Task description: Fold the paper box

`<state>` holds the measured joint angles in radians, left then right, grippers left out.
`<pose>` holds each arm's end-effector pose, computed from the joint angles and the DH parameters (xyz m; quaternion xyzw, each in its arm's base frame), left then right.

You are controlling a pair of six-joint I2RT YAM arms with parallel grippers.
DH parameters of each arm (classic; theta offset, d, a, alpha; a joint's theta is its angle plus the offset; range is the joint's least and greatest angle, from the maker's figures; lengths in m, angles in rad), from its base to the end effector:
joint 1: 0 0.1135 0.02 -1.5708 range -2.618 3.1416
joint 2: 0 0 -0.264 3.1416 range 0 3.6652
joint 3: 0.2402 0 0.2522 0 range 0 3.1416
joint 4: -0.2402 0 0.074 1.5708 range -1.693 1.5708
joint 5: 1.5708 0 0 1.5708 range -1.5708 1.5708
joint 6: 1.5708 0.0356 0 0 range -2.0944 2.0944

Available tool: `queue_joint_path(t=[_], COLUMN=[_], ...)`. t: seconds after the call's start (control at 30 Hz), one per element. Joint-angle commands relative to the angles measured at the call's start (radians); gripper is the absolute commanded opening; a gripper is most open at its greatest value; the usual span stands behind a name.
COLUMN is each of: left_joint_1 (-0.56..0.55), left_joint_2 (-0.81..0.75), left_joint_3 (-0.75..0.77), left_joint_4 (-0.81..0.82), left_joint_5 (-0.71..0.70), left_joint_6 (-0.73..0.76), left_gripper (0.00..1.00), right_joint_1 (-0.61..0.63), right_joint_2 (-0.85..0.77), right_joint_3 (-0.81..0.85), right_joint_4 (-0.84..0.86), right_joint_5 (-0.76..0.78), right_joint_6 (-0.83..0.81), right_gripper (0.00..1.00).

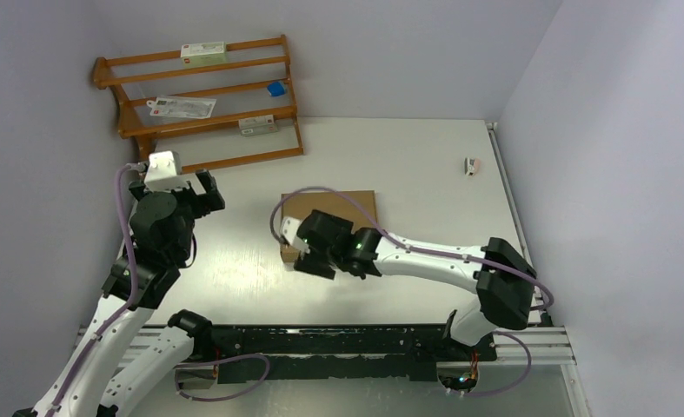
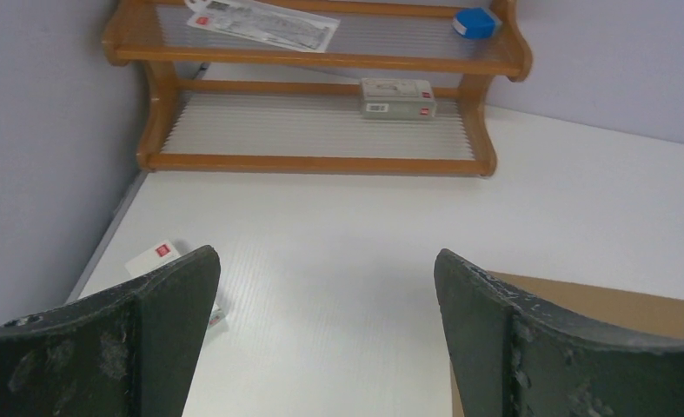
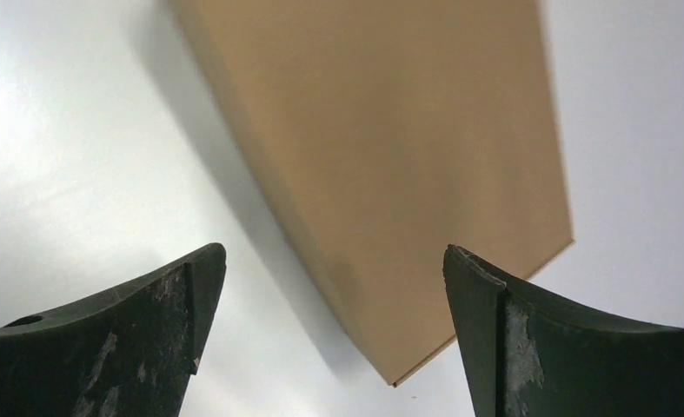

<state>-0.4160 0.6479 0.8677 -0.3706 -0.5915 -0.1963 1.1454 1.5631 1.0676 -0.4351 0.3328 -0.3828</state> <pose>0.1341 -0.0376 0.3692 -0.1093 0.7419 0.0228 0.6612 0.1453 0.2924 0.2275 -0.6100 0.7119 -0.0305 0.3465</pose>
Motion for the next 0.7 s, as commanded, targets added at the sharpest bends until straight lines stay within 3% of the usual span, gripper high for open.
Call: queue_joint_path(t=[0.0,0.13,0.33,0.57,0.67], left_joint_1=[-0.006,-0.007,-0.007,-0.006,-0.006], left_joint_2=[-0.018,-0.018,-0.017,-0.076,-0.138], left_joint_3=[-0.023,-0.038,-0.052,-0.057,-0.076], left_joint_4=[0.070,0.082,0.062,-0.011,-0.038], left_joint_5=[0.126,0.187,0.275,0.257,0.231], left_joint_6=[0.021,0.017,-0.006,-0.042,-0.062], left_gripper=[0.98,0.98,0.98,0.98,0.98], right_joint_1=[-0.091,-0.277,-0.460,-0.518,-0.518], right_joint_2=[-0.020,-0.020,-0.198,-0.463,-0.619], right_joint_3=[0.093,0.148,-0.001,-0.159,-0.236], right_joint_4=[0.049,0.034,0.136,0.074,0.075], right_joint_5=[0.065,0.007,0.134,0.506,0.524], right_joint_6=[0.228,0.436,0.663,0.856,0.792], right_gripper=[1.00,1.00,1.00,1.00,1.00])
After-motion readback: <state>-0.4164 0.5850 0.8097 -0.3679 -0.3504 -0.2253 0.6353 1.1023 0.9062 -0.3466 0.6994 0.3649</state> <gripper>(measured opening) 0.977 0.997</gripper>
